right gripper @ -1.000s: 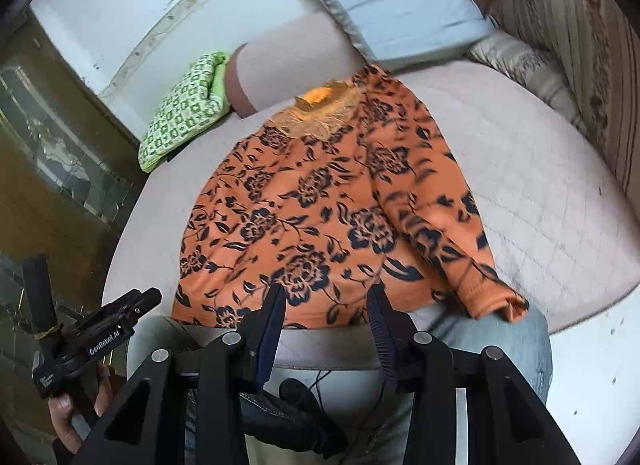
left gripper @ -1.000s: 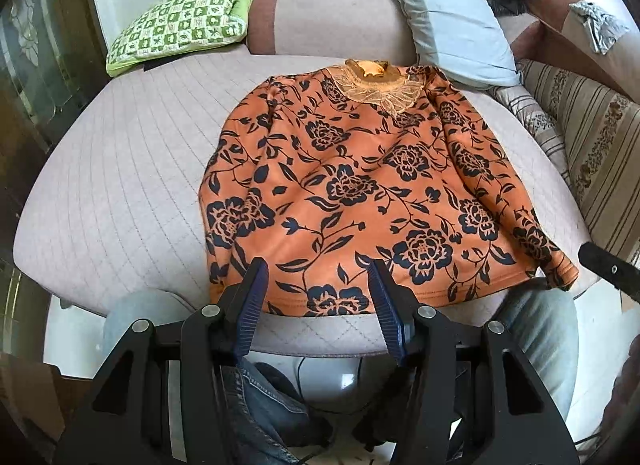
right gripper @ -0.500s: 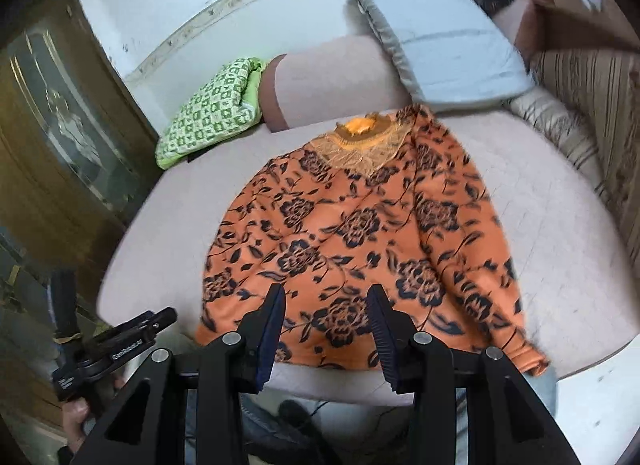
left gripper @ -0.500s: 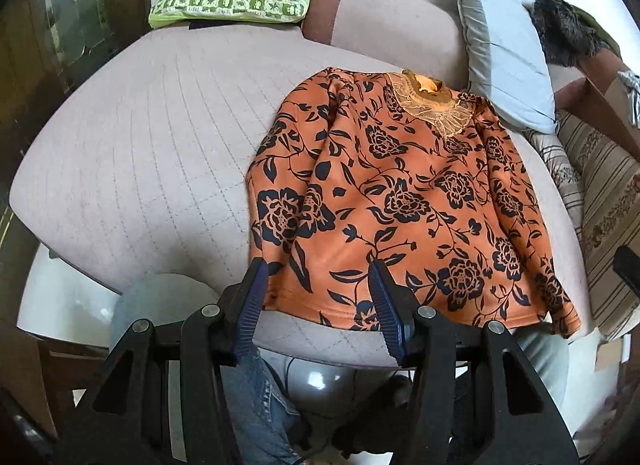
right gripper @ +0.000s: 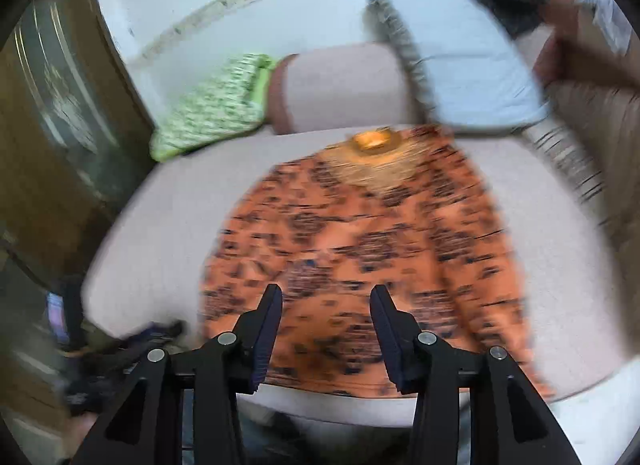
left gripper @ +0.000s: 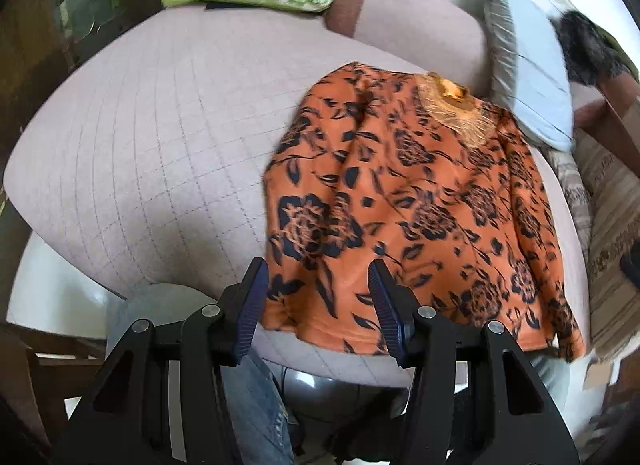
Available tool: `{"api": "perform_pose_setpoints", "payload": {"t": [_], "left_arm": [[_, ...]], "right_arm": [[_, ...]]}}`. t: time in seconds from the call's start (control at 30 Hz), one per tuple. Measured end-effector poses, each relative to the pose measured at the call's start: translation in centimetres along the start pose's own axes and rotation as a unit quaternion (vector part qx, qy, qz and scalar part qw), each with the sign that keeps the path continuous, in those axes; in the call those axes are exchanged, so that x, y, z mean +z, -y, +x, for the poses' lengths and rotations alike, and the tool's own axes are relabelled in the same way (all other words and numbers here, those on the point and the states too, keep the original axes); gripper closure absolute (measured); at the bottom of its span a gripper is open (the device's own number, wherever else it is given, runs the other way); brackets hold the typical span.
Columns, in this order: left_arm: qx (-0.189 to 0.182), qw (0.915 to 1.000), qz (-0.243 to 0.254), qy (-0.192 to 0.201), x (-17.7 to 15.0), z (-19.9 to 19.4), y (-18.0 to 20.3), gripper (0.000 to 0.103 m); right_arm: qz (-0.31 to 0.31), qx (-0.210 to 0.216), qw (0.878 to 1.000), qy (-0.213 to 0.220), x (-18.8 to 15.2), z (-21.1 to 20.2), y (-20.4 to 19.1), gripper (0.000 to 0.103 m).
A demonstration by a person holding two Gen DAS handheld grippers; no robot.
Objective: Fold small clothes
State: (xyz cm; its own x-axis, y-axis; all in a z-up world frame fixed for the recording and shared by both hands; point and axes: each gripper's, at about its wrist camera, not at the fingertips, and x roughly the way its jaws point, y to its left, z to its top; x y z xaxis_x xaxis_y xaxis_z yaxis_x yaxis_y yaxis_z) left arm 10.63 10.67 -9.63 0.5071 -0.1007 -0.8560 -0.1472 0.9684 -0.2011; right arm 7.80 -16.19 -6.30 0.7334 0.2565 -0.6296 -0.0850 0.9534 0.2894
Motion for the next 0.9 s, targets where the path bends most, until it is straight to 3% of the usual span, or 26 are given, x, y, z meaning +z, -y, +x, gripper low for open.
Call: {"api": "perform_pose_setpoints", "payload": {"t": [0.1,0.23,0.4,0.47,0.5,0.53,0.57,0.67,0.77,0.83,0.9], "left_arm": [[-0.017,0.9989,-0.04,-0.017,1.3,2.1,-2.2,0.051],[-0.034,0.9962,-0.07,-0.04,2.8,5.4,-4.3,0.051],[-0.075,0.9891,-0.092,-0.087,4.1,10.3,-5.1,0.053],[-0.083,0.9882,-0.096,-0.085,4.2,11.1,-5.2,0.063],[-0.081,0.9892,-0.093,-0.08,4.3,11.1,-5.2,0.084],[-0.085,0.989,-0.088,-0.083,4.5,11.3,-5.2,0.097],[-0.118,0.9829,-0.102,-0.097,4.6,11.5,-5.9,0.097],[-0.184,0.9667,-0.16,-0.078,5.6,10.3,-8.9,0.097],[-0.216,0.9507,-0.219,-0.038,7.2,8.3,-13.3,0.097],[-0.206,0.9461,-0.249,-0.02,8.0,8.0,-16.0,0.097],[-0.166,0.9515,-0.259,-0.012,8.4,8.1,-17.7,0.097]], "right_arm": [[0.012,0.044,0.998,-0.032,0.3,2.7,0.1,0.056],[-0.003,0.072,0.994,-0.081,0.6,6.7,-1.1,0.056],[-0.03,0.084,0.99,-0.11,1.5,11.3,-3.4,0.056],[-0.035,0.092,0.988,-0.117,2.4,13.3,-4.2,0.056],[-0.037,0.092,0.988,-0.119,2.7,13.8,-4.4,0.056],[-0.039,0.091,0.988,-0.121,3.1,14.8,-4.8,0.056],[-0.041,0.093,0.987,-0.122,3.5,15.4,-5.0,0.056],[-0.038,0.099,0.986,-0.132,4.8,18.1,-5.8,0.056],[-0.04,0.114,0.983,-0.136,5.8,20.3,-6.6,0.056],[-0.038,0.126,0.98,-0.151,6.5,22.7,-7.3,0.056],[-0.036,0.138,0.975,-0.171,7.0,25.1,-8.1,0.056]]}}
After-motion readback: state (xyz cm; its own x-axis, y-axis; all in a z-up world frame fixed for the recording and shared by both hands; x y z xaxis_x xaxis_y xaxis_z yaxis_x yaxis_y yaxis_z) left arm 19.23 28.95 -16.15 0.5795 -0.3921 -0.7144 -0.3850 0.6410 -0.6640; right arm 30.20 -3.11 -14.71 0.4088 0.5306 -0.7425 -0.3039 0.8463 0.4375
